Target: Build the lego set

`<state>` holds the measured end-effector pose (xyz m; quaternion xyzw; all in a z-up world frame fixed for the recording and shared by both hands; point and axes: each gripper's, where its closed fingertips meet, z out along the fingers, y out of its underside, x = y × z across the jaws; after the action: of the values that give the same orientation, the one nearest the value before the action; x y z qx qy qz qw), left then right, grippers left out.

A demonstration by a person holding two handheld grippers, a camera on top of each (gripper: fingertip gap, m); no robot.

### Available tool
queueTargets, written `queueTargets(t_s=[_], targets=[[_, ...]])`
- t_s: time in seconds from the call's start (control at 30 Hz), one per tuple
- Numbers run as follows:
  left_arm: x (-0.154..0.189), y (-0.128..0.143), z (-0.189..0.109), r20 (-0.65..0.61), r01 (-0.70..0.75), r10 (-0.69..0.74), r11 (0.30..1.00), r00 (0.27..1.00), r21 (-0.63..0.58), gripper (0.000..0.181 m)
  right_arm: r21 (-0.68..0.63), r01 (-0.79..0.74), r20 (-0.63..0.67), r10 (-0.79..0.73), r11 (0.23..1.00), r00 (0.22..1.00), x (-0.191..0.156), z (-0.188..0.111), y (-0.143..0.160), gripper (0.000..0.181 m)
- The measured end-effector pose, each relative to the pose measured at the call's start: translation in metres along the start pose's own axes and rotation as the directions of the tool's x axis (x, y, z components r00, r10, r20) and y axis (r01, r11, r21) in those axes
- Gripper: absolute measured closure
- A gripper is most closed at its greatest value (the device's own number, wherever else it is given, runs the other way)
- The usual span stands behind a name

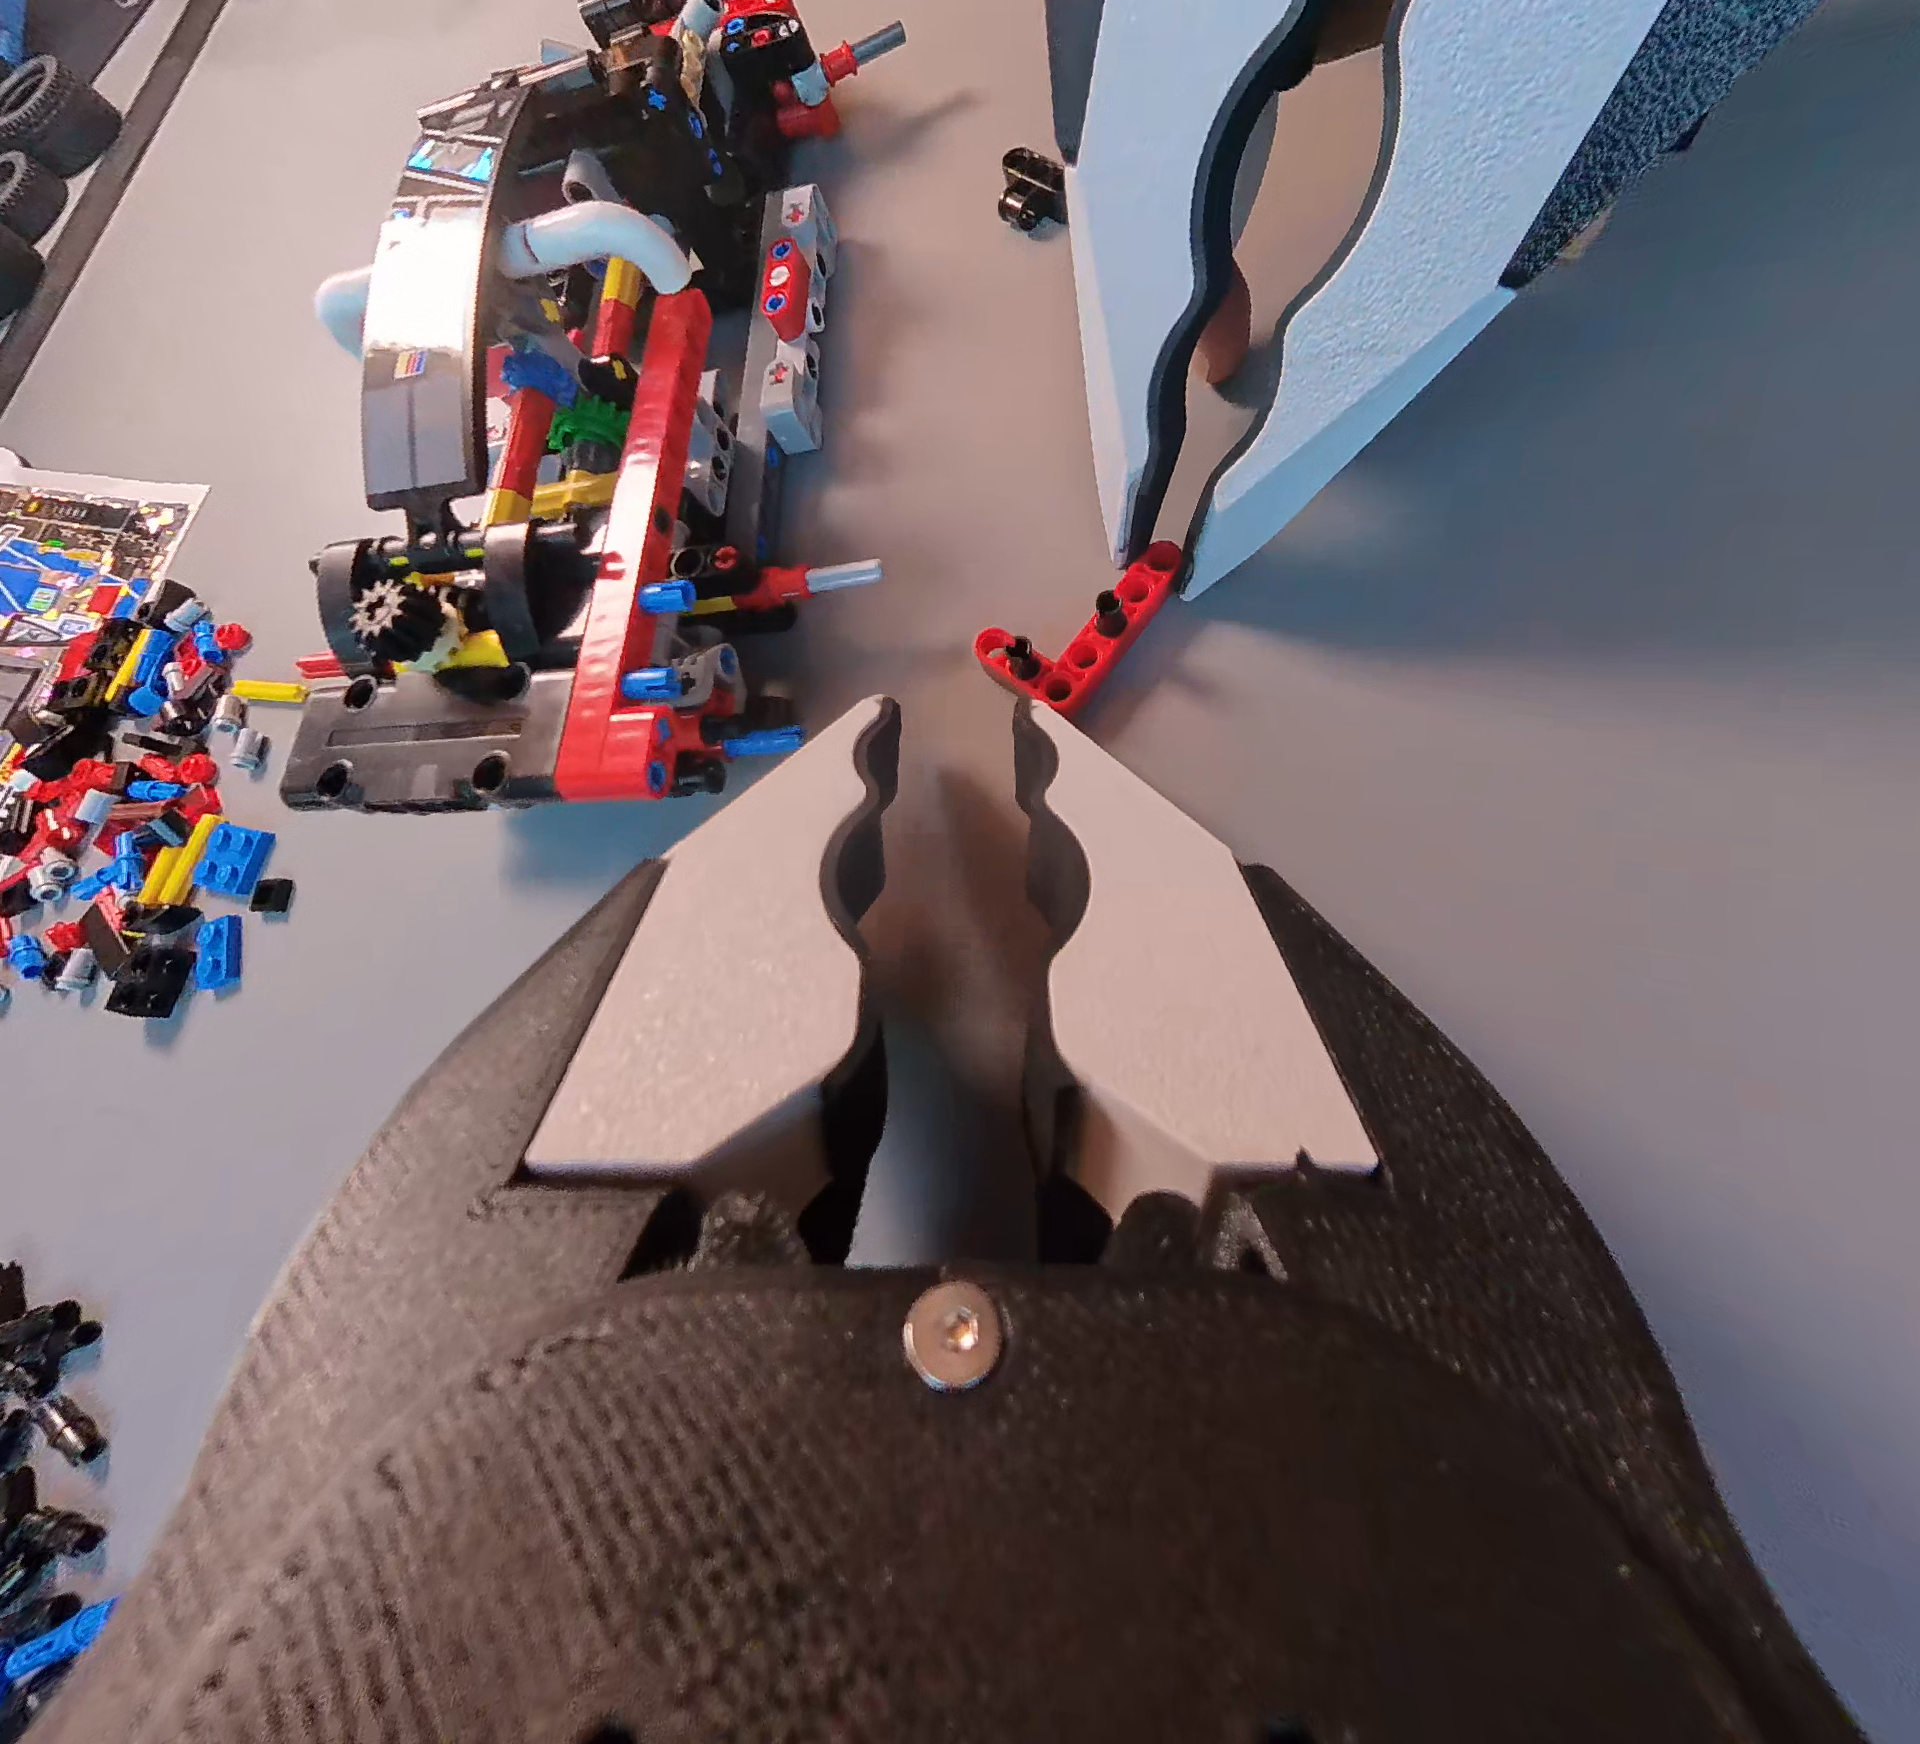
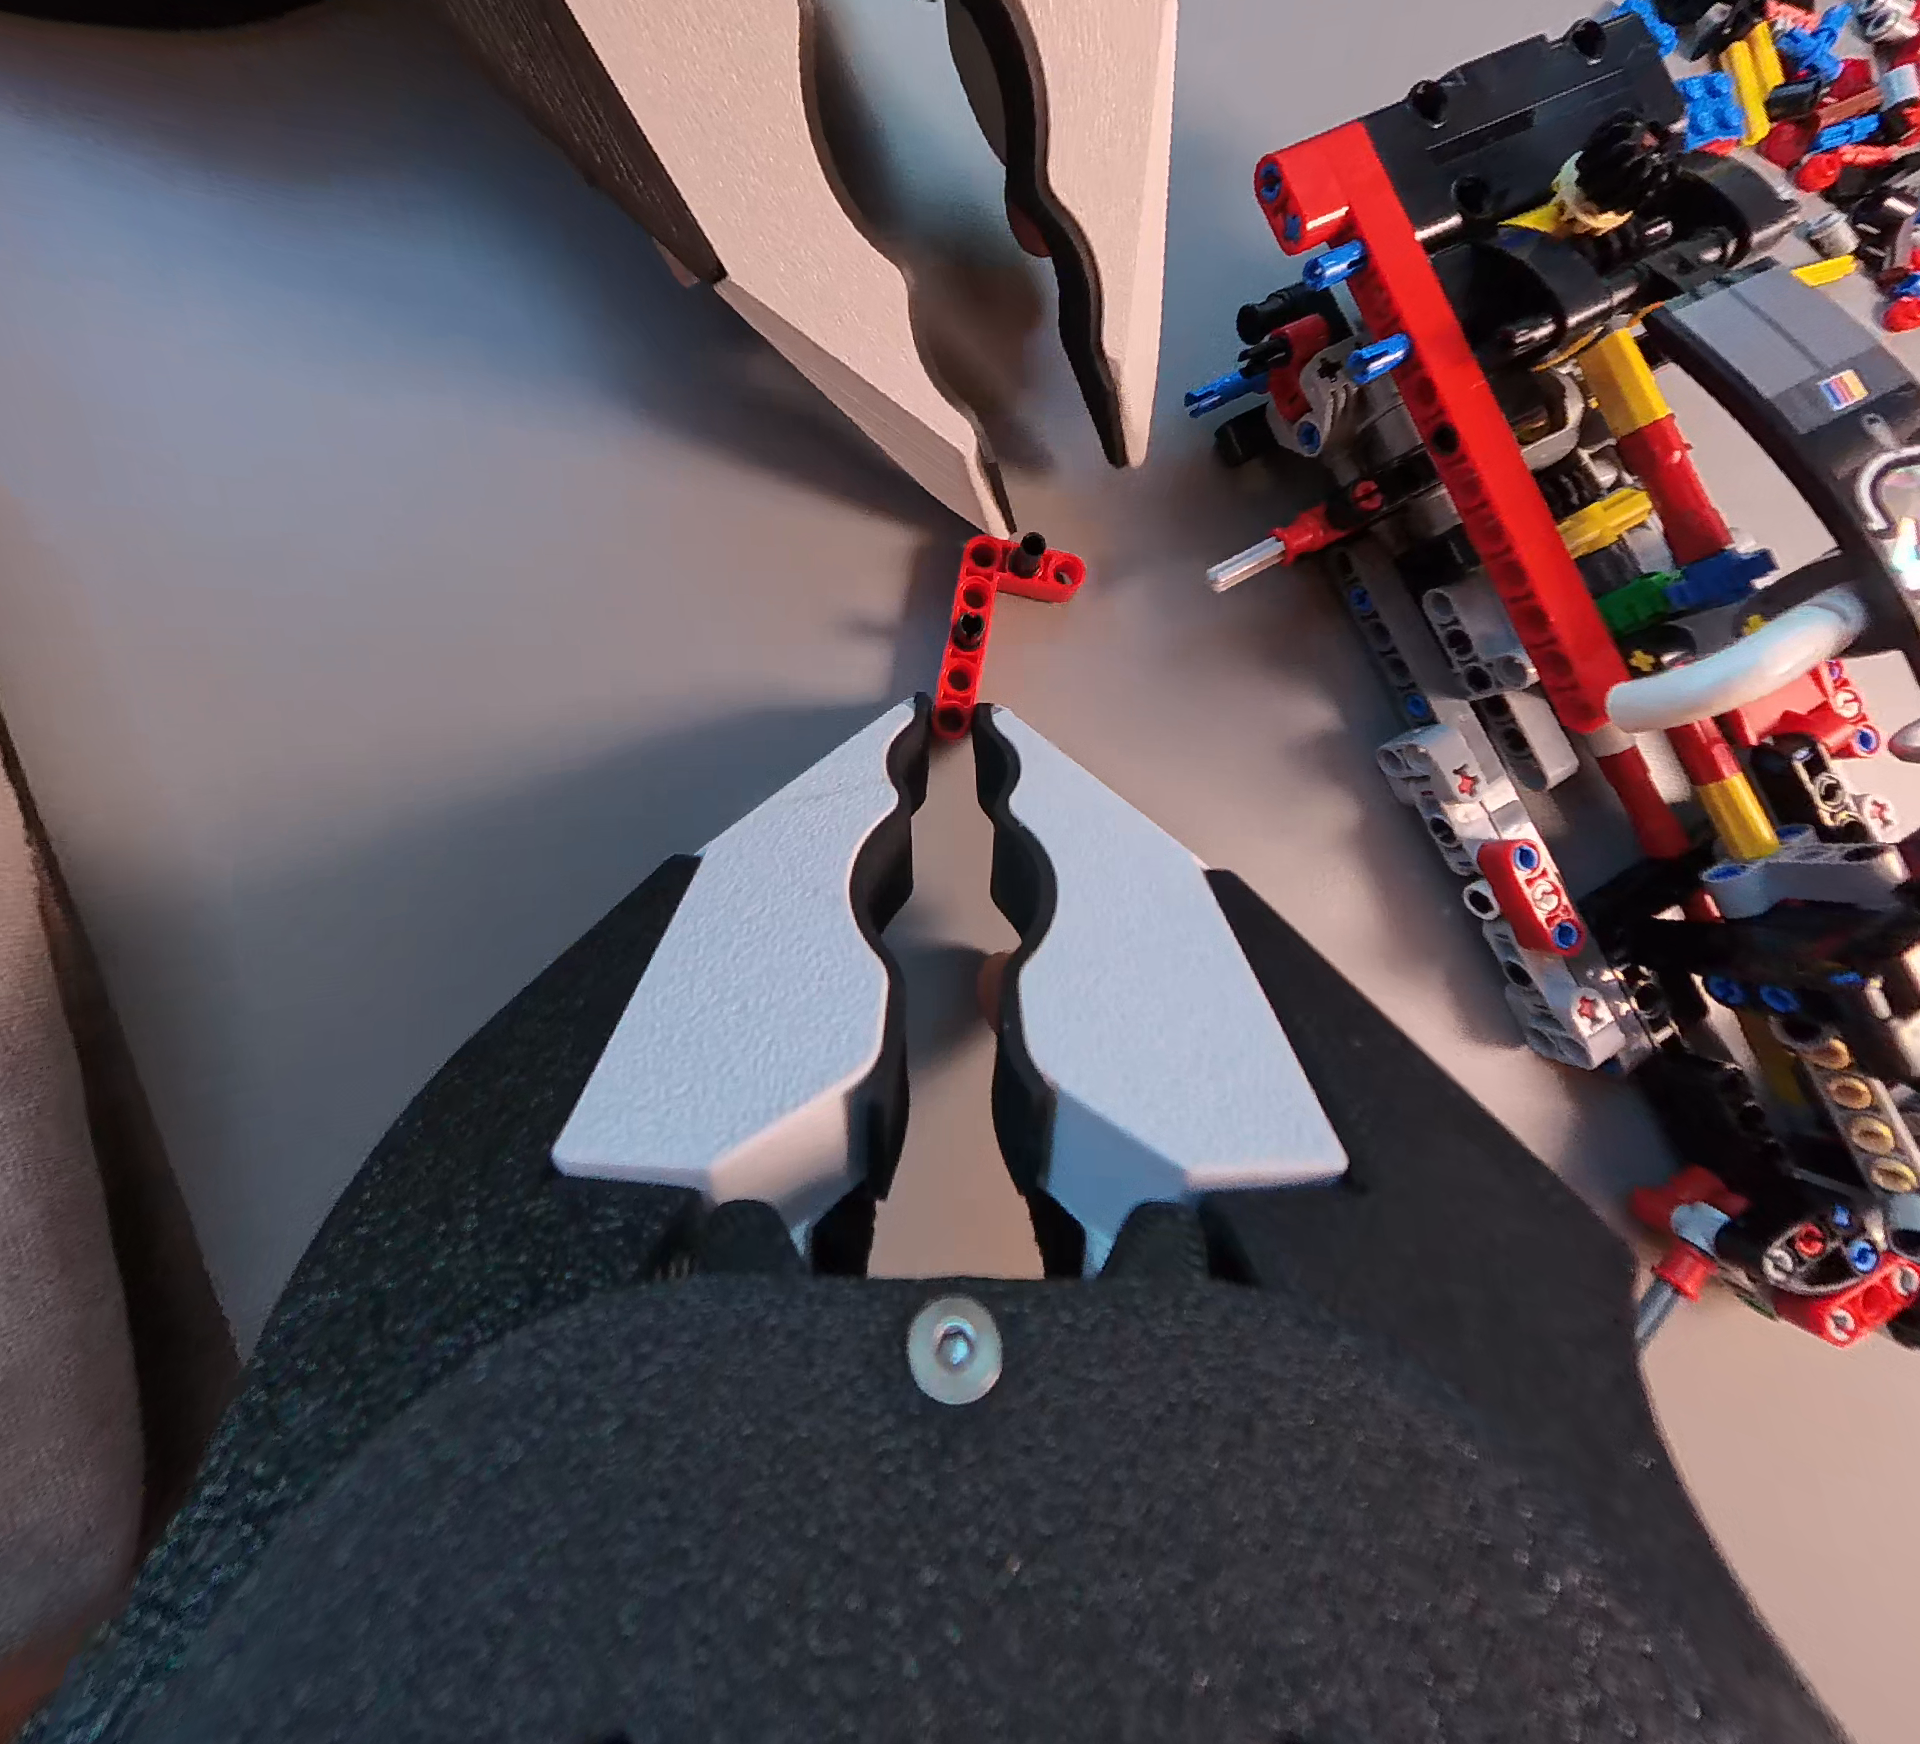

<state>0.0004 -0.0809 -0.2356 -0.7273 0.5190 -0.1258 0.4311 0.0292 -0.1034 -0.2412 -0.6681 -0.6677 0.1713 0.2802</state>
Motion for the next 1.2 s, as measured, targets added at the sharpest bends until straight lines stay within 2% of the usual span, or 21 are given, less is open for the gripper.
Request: queueTargets(t_s=[0.27, 0.47, 0.63, 0.73, 0.8, 0.93, 1.1, 1.2], targets=[[-0.005, 0.004, -0.003, 0.015, 0.033, -0.033, 0.999, 0.999, -0.003, 0.16, 0.065, -0.028, -0.015, 0.029, 0.997, 0.999, 0.005, -0.001, -0.01, 0.173], [-0.01, 0.002, -0.008, 0.022, 0.084, -0.085, 0.996, 0.996, 0.03, 0.16, 0.207, 0.041, -0.172, -0.006, 0.978, 0.985, 0.048, -0.049, -0.016, 0.166], [-0.015, -0.001, -0.012, 0.024, 0.128, -0.13, 0.99, 0.991, 0.064, 0.16, 0.246, -0.053, -0.229, 0.111, 0.968, 0.967, 0.093, -0.081, 0.02, 0.161], [-0.017, -0.002, -0.013, 0.019, 0.148, -0.15, 0.986, 0.989, 0.074, 0.161, 0.16, -0.121, -0.171, 0.148, 0.98, 0.974, 0.1, -0.08, 0.057, 0.156], [-0.017, -0.002, -0.013, 0.015, 0.156, -0.158, 0.985, 0.987, 0.075, 0.161, 0.137, -0.144, -0.131, 0.162, 0.98, 0.978, 0.096, -0.077, 0.068, 0.156], [-0.016, -0.002, -0.012, 0.004, 0.154, -0.155, 0.986, 0.988, 0.069, 0.162, 0.116, -0.127, 0.004, 0.127, 0.985, 0.992, 0.073, -0.066, 0.064, 0.153], [-0.013, -0.002, -0.012, 0.0, 0.131, -0.131, 0.989, 0.991, 0.067, 0.162, -0.015, -0.086, 0.062, 0.087, 0.996, 0.994, 0.064, -0.047, 0.076, 0.153], [-0.013, -0.002, -0.013, -0.003, 0.132, -0.133, 0.989, 0.991, 0.069, 0.162, -0.017, -0.062, 0.06, 0.063, 0.998, 0.996, 0.064, -0.044, 0.074, 0.161]])
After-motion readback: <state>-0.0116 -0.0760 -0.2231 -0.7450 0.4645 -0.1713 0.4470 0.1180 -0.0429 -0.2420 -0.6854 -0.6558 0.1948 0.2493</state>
